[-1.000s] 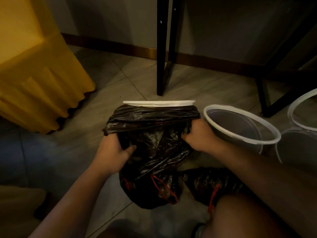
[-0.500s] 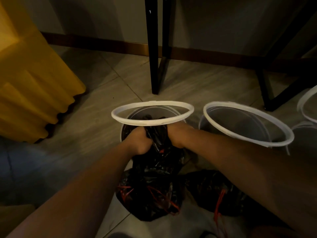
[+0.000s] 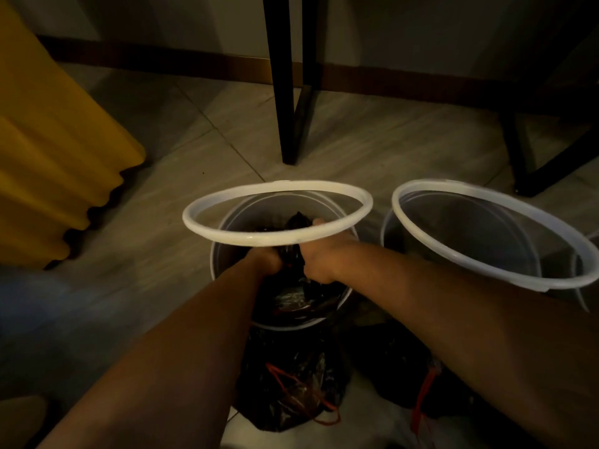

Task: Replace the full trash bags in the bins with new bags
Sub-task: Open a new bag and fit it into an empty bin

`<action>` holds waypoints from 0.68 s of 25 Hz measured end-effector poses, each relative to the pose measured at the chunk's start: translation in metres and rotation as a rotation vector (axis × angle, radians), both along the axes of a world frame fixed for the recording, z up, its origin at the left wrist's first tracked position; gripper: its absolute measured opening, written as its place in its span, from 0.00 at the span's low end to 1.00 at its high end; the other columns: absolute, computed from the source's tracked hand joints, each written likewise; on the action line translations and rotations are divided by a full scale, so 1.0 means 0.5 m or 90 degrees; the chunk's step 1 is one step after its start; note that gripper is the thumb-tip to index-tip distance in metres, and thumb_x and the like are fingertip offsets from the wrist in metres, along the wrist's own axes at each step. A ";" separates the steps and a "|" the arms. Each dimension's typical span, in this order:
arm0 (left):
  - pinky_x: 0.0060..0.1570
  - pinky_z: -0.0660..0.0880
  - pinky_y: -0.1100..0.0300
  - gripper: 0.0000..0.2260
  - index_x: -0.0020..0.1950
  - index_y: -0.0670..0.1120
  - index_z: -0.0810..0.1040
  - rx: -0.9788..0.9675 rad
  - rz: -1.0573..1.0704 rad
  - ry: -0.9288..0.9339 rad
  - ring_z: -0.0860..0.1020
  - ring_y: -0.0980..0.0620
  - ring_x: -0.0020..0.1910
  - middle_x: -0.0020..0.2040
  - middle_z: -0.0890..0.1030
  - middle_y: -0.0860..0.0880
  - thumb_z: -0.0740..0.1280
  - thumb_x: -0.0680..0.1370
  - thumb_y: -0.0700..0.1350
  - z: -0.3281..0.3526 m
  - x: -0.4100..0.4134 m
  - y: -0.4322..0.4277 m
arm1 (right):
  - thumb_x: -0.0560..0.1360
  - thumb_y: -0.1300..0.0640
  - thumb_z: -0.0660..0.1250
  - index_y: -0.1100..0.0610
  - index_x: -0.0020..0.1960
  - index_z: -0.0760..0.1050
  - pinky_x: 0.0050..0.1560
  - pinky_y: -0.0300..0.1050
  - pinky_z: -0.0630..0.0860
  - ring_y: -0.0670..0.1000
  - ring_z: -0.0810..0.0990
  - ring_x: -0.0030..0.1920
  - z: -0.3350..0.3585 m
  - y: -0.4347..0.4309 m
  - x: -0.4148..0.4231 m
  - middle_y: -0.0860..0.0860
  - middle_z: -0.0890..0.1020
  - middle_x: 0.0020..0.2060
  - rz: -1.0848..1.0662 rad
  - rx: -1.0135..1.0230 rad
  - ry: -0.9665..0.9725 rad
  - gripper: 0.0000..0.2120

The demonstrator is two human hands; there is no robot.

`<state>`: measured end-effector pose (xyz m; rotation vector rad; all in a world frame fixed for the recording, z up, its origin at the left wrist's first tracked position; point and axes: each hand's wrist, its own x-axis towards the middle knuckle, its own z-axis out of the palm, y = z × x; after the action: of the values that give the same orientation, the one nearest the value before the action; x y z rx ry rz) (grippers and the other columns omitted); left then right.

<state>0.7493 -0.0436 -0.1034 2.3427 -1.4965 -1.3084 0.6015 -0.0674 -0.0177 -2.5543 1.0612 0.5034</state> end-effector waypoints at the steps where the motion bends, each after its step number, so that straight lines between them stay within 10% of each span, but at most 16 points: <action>1: 0.60 0.70 0.52 0.13 0.70 0.36 0.75 0.026 -0.019 -0.047 0.75 0.42 0.59 0.59 0.76 0.39 0.62 0.86 0.37 -0.013 0.010 -0.004 | 0.81 0.58 0.67 0.56 0.63 0.75 0.53 0.52 0.73 0.58 0.79 0.52 0.008 -0.003 -0.005 0.57 0.78 0.58 0.003 -0.037 -0.035 0.11; 3: 0.68 0.68 0.50 0.17 0.74 0.38 0.72 0.079 -0.041 -0.102 0.74 0.39 0.68 0.67 0.76 0.37 0.64 0.85 0.40 0.003 0.014 -0.005 | 0.82 0.59 0.64 0.57 0.67 0.76 0.54 0.52 0.73 0.60 0.79 0.58 0.013 -0.002 -0.019 0.58 0.78 0.62 -0.008 -0.068 -0.090 0.14; 6: 0.59 0.77 0.49 0.13 0.67 0.45 0.78 0.059 -0.080 -0.151 0.80 0.41 0.58 0.54 0.80 0.44 0.68 0.83 0.44 0.067 0.009 0.007 | 0.82 0.59 0.64 0.52 0.60 0.75 0.42 0.38 0.66 0.53 0.76 0.50 0.018 -0.012 -0.039 0.46 0.72 0.48 -0.046 -0.016 -0.099 0.07; 11: 0.44 0.75 0.55 0.06 0.45 0.53 0.79 -0.185 -0.008 -0.159 0.82 0.48 0.47 0.42 0.80 0.54 0.71 0.77 0.41 0.161 0.014 0.098 | 0.83 0.59 0.64 0.57 0.66 0.74 0.42 0.47 0.70 0.54 0.80 0.46 0.010 -0.032 0.007 0.56 0.81 0.55 -0.060 -0.067 -0.026 0.12; 17: 0.51 0.80 0.50 0.17 0.57 0.53 0.78 -0.267 0.081 0.036 0.82 0.51 0.52 0.52 0.84 0.53 0.74 0.71 0.39 0.239 0.047 0.176 | 0.81 0.62 0.67 0.59 0.70 0.71 0.38 0.45 0.74 0.56 0.80 0.45 0.016 -0.025 0.042 0.61 0.78 0.62 -0.008 0.148 0.068 0.18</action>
<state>0.7728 0.0442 0.0163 2.0750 -1.4134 -0.9152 0.6226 -0.0801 -0.0095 -2.3379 0.9893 0.7230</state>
